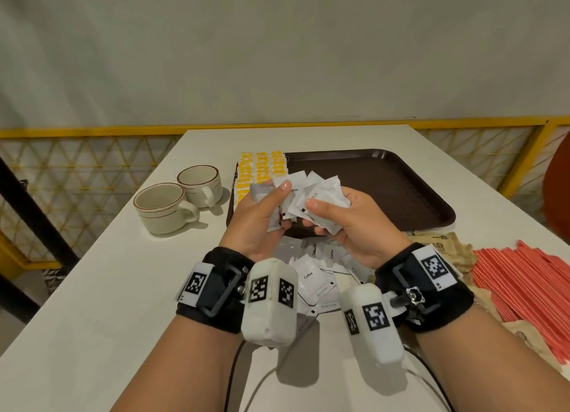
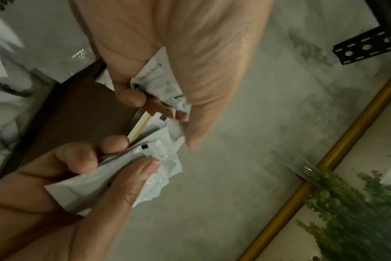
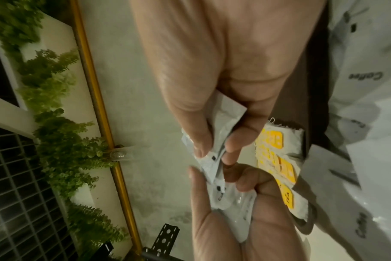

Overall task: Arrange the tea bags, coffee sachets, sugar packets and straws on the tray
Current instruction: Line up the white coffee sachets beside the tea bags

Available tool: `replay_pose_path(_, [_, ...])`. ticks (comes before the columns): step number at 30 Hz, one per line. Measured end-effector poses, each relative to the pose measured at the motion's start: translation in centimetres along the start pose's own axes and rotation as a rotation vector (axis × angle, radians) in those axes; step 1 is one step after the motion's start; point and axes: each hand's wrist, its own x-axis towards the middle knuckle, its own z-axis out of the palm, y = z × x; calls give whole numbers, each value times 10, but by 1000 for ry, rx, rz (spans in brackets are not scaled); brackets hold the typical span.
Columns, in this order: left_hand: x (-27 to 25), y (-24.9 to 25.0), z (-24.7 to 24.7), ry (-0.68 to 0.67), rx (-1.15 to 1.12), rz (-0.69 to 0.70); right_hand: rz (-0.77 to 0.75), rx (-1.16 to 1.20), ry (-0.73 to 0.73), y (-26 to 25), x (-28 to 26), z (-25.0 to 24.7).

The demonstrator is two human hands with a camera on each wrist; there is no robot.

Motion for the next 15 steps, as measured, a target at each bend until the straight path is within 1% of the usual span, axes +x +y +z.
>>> replay_pose_path(1, [0, -1, 1, -4, 14, 17, -1, 0, -7, 1, 0, 1])
replay_pose_path(2, [0, -3, 1, 20, 28, 21, -7, -8, 7, 1, 0, 2])
replay_pose_path(4, [3, -5, 1, 129, 43, 10, -37, -60, 97, 1, 0, 4])
replay_pose_path(6, [8, -7, -4, 258, 73, 42, -76, -136, 182, 1, 0, 2])
replay_pose_path(8, [11, -9, -6, 301, 118, 78, -93, -213, 174, 1, -1, 1])
replay_pose_path(11, [11, -12, -3, 272, 131, 56, -92, -365, 111, 4, -2, 5])
replay_pose_path(13, [11, -14, -1, 225, 155, -25, -103, -438, 81, 6, -3, 7])
replay_pose_path(15, [10, -15, 2, 182, 150, -101, -111, -456, 46, 7, -4, 9])
